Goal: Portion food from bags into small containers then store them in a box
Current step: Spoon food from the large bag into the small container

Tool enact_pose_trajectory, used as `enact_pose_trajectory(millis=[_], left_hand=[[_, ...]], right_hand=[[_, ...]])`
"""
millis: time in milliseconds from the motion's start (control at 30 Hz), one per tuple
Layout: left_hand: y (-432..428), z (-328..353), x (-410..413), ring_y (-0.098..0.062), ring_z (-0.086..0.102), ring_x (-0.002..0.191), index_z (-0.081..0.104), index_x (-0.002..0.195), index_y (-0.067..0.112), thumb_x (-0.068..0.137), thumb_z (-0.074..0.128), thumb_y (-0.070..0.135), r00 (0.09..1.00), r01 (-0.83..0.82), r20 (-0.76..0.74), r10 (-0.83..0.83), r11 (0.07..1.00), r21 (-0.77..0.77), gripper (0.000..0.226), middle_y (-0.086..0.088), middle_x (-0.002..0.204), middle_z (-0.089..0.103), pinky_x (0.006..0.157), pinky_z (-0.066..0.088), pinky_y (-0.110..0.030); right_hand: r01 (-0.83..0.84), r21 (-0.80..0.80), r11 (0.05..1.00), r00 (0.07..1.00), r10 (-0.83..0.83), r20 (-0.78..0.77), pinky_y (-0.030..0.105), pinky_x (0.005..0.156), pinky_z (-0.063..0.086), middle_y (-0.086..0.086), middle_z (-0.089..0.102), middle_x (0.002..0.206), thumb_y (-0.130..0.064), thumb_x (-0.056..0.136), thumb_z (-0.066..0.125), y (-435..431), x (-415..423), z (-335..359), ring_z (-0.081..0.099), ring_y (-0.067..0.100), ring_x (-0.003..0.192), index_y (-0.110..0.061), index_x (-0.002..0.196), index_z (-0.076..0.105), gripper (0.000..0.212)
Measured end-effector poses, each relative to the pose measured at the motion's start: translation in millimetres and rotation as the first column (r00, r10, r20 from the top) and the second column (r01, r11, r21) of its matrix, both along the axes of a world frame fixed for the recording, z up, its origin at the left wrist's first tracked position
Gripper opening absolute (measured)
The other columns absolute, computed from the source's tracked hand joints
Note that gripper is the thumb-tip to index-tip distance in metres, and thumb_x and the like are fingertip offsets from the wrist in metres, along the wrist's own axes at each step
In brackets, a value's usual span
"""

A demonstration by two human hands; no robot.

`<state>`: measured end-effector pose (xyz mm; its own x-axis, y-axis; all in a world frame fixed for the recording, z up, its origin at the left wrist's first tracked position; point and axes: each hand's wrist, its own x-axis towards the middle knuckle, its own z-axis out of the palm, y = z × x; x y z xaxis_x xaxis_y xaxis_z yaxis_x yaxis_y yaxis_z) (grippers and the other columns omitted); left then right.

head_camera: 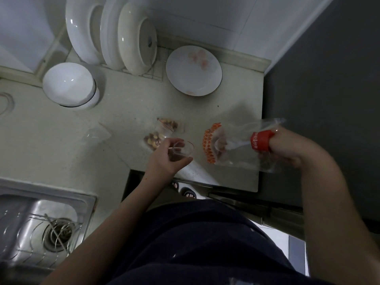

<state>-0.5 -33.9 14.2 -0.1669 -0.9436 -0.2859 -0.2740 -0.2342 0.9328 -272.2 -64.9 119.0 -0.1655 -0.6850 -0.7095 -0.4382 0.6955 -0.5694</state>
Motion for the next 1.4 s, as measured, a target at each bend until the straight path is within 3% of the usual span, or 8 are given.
enact_pose_trajectory(millis=[67,167,267,467,633,1033,1267,1400], left_hand=[[0,-1,0,0.010,0.061,0.094,0.056,0.118,0.024,0.079,0.079,0.029,1.000,-0.002,-0.004,0.002,1.000,0.004,0.046,0.018,0.110,0.063,0.071,0.047,-0.004],[0,-2,0,0.009,0.062,0.095,0.055,0.117,0.026,0.079,0.080,0.028,1.000,-0.006,-0.003,0.006,1.000,0.006,0.045,0.018,0.110,0.063,0.071,0.047,-0.004],[1,-1,0,0.011,0.061,0.095,0.055,0.117,0.027,0.079,0.079,0.029,1.000,0.000,0.002,0.000,1.000,0.002,0.045,0.019,0.111,0.062,0.071,0.046,-0.003],[2,1,0,0.017,0.059,0.092,0.055,0.118,0.020,0.079,0.079,0.024,1.000,-0.005,-0.004,0.005,1.000,-0.016,0.046,0.018,0.109,0.061,0.070,0.044,0.000],[4,1,1,0.010,0.063,0.090,0.057,0.118,0.020,0.079,0.079,0.023,1.000,-0.014,-0.027,0.014,1.000,-0.015,0.045,0.016,0.110,0.063,0.072,0.048,-0.005],[2,14,-4,0.009,0.063,0.094,0.056,0.122,0.018,0.081,0.079,0.021,0.995,-0.019,-0.097,0.017,1.000,-0.015,0.047,0.012,0.110,0.064,0.073,0.049,-0.007],[-5,22,-5,0.011,0.060,0.100,0.055,0.122,0.029,0.079,0.078,0.032,0.997,-0.007,-0.079,0.004,0.999,-0.046,0.049,0.030,0.109,0.062,0.079,0.050,-0.008],[-9,23,-9,0.012,0.059,0.101,0.057,0.126,0.019,0.079,0.079,0.028,0.997,0.001,-0.081,-0.008,0.996,-0.086,0.052,0.020,0.108,0.065,0.077,0.047,-0.005]], right_hand=[[-0.048,0.013,0.999,0.996,0.049,-0.080,0.018,0.041,0.042,0.015,0.065,0.066,0.009,0.093,0.041,-1,-3,2,0.058,0.012,0.040,0.001,0.102,0.064,0.026],[-0.028,0.021,0.999,0.995,0.030,-0.099,0.015,0.033,0.041,0.008,0.064,0.050,0.017,0.090,0.037,-4,-1,1,0.057,0.007,0.033,-0.002,0.092,0.061,0.031],[0.002,0.017,1.000,0.994,0.000,-0.113,0.016,0.033,0.044,0.006,0.065,0.049,0.022,0.085,0.036,-7,1,-4,0.060,0.007,0.036,0.001,0.099,0.060,0.035],[0.059,-0.037,0.998,0.984,-0.065,-0.169,0.009,0.032,0.031,0.000,0.057,0.036,0.013,0.078,0.050,-9,3,-4,0.045,0.004,0.025,0.001,0.083,0.067,0.022],[0.130,-0.110,0.985,0.989,-0.137,-0.059,0.012,0.035,0.028,0.001,0.063,0.045,-0.010,0.090,0.057,-11,4,4,0.049,0.003,0.033,0.003,0.085,0.068,0.018],[0.280,-0.262,0.923,0.960,-0.273,0.064,0.013,0.035,0.030,-0.002,0.053,0.043,-0.007,0.090,0.055,-5,11,23,0.038,0.006,0.033,-0.006,0.082,0.068,0.015],[0.322,-0.281,0.904,0.947,-0.304,0.104,0.014,0.035,0.029,-0.003,0.049,0.040,-0.006,0.091,0.054,0,16,26,0.035,0.006,0.034,-0.001,0.090,0.068,0.015],[0.364,-0.306,0.880,0.931,-0.334,0.148,0.016,0.035,0.028,0.003,0.046,0.048,-0.004,0.092,0.053,5,16,28,0.034,0.007,0.037,0.005,0.097,0.068,0.018]])
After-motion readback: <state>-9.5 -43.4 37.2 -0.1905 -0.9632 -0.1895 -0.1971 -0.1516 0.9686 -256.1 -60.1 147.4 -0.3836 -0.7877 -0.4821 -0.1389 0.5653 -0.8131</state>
